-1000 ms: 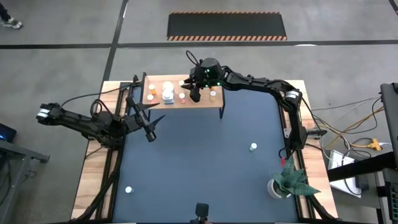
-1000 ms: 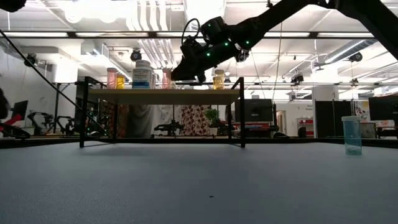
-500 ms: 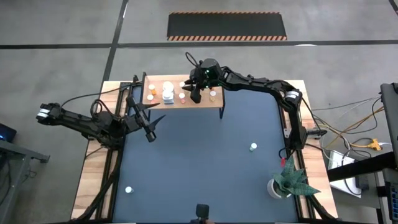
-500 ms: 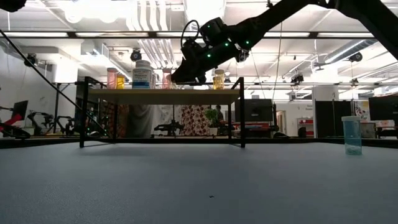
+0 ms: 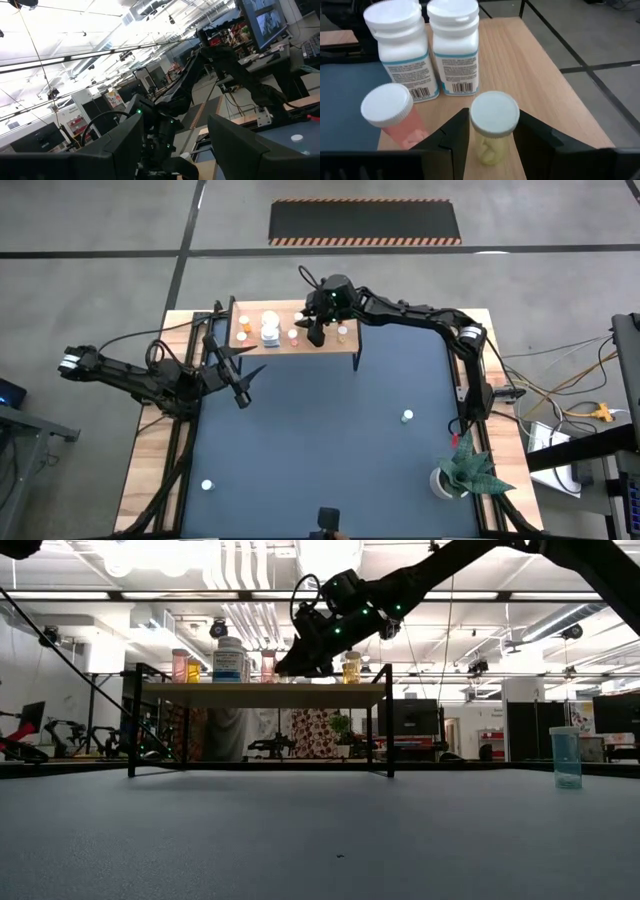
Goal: Pick and place medicine bottles onto shelf by color
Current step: Put the green pill bottle on the shelf, then put the left blue pill bottle on the shelf
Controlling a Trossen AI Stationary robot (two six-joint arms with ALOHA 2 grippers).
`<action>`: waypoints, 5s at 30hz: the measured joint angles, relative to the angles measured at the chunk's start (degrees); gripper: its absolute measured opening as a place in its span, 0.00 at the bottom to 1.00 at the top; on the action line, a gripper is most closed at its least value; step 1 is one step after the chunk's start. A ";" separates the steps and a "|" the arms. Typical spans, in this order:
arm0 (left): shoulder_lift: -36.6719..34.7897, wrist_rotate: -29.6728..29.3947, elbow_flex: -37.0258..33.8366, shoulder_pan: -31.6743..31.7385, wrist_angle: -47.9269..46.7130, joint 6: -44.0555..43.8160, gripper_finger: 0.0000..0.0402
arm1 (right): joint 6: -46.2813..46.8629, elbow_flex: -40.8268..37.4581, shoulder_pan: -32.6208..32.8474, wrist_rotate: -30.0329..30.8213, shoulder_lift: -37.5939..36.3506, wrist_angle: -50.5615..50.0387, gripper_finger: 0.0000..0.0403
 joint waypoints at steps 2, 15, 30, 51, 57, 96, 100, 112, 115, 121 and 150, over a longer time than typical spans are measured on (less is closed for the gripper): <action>-0.02 0.00 0.00 0.02 -0.02 0.00 0.51 | -0.10 0.00 -0.02 0.14 -0.53 -0.68 0.34; 0.00 0.00 0.00 0.02 -0.01 -0.02 0.51 | -0.97 0.00 0.00 0.23 -5.69 -6.63 0.35; 0.02 0.00 0.00 0.04 0.05 -0.02 0.51 | -6.48 0.64 0.50 5.76 -6.48 -15.43 0.07; 0.09 0.00 0.00 0.04 0.11 -0.02 0.51 | -6.48 0.64 0.66 6.19 -3.79 -9.72 0.02; 0.09 0.00 0.00 0.02 0.11 -0.02 0.51 | -6.48 0.63 0.76 6.20 -3.79 -9.78 0.02; 0.46 0.02 0.00 0.02 0.21 0.96 0.51 | -5.83 0.59 1.14 6.25 -1.89 -5.54 0.02; 0.50 0.02 0.00 0.02 0.14 0.98 0.51 | -5.93 0.59 1.14 6.19 -1.99 -4.96 0.02; 0.49 0.02 0.00 0.00 0.13 1.00 0.51 | -6.00 0.59 1.14 6.17 -2.02 -3.84 0.02; 0.51 0.02 0.00 0.00 0.02 1.01 0.51 | -6.27 0.59 1.14 6.21 -2.83 -4.72 0.02; 0.73 0.02 0.02 0.00 0.07 1.01 0.51 | -6.71 0.59 2.68 6.33 -8.26 -12.29 0.02; 20.45 15.21 10.78 -8.38 -32.98 -74.22 0.49 | -7.18 -37.80 27.69 11.39 -43.07 -8.77 0.02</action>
